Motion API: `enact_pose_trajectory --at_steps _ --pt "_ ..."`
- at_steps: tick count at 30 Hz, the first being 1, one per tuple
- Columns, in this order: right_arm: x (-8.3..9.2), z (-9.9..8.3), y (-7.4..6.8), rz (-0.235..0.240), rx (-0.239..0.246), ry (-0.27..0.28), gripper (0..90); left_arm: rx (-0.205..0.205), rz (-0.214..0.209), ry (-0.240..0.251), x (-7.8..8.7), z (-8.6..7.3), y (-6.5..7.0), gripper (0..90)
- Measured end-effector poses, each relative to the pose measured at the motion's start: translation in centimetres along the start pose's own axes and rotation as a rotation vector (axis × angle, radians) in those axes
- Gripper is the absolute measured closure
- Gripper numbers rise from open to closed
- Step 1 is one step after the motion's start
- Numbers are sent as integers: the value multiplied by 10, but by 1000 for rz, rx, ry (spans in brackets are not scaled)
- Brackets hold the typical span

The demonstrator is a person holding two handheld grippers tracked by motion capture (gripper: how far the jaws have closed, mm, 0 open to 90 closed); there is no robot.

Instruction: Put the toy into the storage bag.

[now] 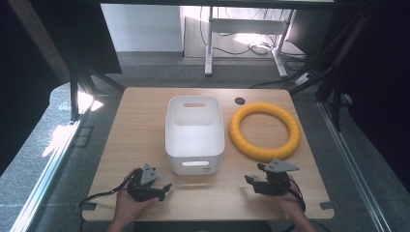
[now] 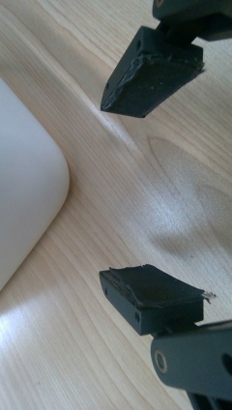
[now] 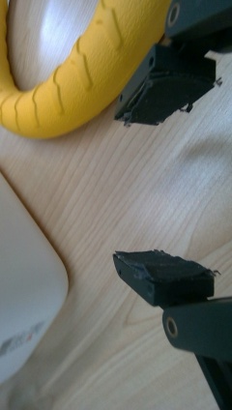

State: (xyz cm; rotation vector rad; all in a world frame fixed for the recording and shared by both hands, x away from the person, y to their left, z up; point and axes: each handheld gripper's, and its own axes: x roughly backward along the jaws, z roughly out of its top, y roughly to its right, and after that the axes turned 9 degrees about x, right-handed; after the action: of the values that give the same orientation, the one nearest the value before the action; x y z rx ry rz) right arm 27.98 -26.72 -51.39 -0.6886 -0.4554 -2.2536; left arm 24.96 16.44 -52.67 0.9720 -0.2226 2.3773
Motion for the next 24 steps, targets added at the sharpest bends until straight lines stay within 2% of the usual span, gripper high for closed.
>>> enact_pose_trajectory --at_steps 1,2,3,4,7,13,16,19,20,23,24 --pt "0 0 0 12 8 -3 298 0 -2 0 0 0 0 191" --pt "-2 -1 -1 47 20 -12 299 -6 -1 -5 -2 -1 1 191" --pt "-2 -1 -1 47 20 -12 299 -6 -1 -5 -2 -1 1 191" --pt "-3 -2 -4 63 41 -31 295 -12 3 -14 -2 -1 1 191" --pt "-2 -1 -8 79 55 -48 292 -13 4 -13 -2 -1 1 191" --pt "0 3 -6 76 67 -22 274 -10 29 0 1 1 -2 191" --pt "-1 3 -2 86 46 -27 274 5 44 9 0 1 -2 196" --pt "1 3 3 105 18 -17 259 17 25 18 0 3 -2 211" --pt "3 6 5 125 26 -25 245 14 37 13 1 3 -4 210" --pt "8 10 5 124 45 -25 243 24 27 20 4 4 -4 210" --pt "13 14 6 119 17 -7 250 30 17 26 4 4 -4 208"
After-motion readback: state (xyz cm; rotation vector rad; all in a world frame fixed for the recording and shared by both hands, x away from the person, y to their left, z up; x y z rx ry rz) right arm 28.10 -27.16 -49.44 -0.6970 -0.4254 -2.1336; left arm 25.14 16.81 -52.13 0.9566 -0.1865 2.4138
